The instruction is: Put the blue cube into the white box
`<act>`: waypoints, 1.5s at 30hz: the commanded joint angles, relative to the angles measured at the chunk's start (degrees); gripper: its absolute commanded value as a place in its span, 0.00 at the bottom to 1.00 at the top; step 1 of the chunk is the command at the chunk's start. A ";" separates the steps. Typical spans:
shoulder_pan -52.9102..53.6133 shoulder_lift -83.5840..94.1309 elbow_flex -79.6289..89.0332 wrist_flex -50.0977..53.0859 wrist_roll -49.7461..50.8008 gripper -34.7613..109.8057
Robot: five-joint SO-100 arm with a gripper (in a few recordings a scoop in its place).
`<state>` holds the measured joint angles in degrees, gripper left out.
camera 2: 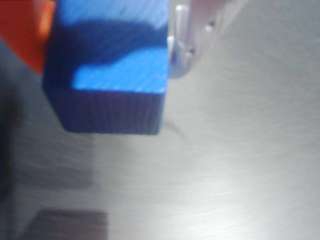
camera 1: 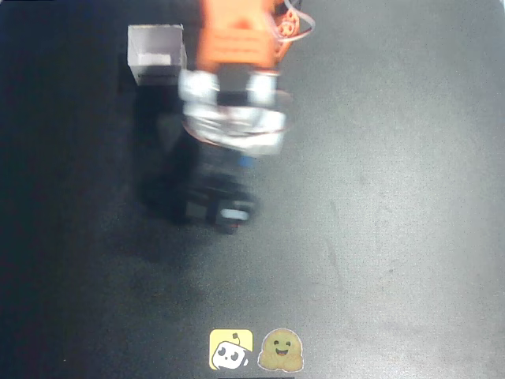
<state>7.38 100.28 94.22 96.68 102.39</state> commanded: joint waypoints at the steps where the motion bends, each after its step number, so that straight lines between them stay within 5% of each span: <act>1: 11.07 3.78 -0.88 6.59 -3.08 0.24; 18: 59.41 12.74 11.25 6.59 -24.79 0.24; 28: 63.63 30.76 26.54 6.59 -24.17 0.24; 38: 61.87 30.32 24.61 6.15 -28.65 0.24; 45: 61.87 29.53 21.45 5.27 -32.78 0.33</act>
<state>69.52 129.20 118.12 98.44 70.49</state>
